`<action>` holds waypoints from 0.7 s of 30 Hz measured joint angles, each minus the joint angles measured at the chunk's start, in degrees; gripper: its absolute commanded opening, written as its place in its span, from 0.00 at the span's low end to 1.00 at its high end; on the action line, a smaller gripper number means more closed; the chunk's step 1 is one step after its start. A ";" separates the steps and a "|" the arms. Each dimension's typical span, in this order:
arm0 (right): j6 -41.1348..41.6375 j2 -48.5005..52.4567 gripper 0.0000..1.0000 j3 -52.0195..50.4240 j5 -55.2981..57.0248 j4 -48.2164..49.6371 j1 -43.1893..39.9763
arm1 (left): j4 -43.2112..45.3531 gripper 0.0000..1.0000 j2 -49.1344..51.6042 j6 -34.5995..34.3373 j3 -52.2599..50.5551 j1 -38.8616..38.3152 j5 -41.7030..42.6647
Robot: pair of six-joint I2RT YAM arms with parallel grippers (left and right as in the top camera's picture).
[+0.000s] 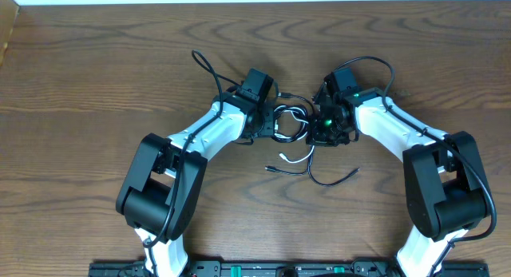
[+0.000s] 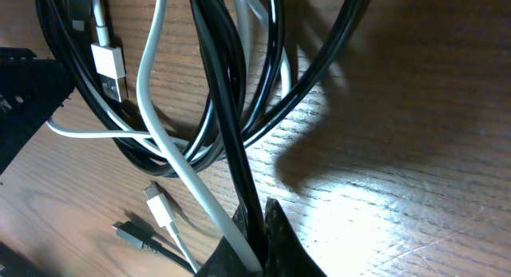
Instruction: Untangle cables
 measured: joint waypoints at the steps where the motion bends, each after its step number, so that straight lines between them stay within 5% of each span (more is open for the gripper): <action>1: 0.00 0.00 0.01 0.00 0.00 0.02 0.00 | 0.07 0.35 0.00 -0.24 0.00 0.00 0.00; 6: -0.02 0.00 0.01 0.00 0.00 -0.04 0.00 | 0.66 0.25 0.00 -0.07 0.00 0.04 -0.07; 21: -1.51 0.00 0.01 0.00 -0.02 -0.07 0.00 | -8.13 0.32 -1.42 3.34 6.12 3.96 5.84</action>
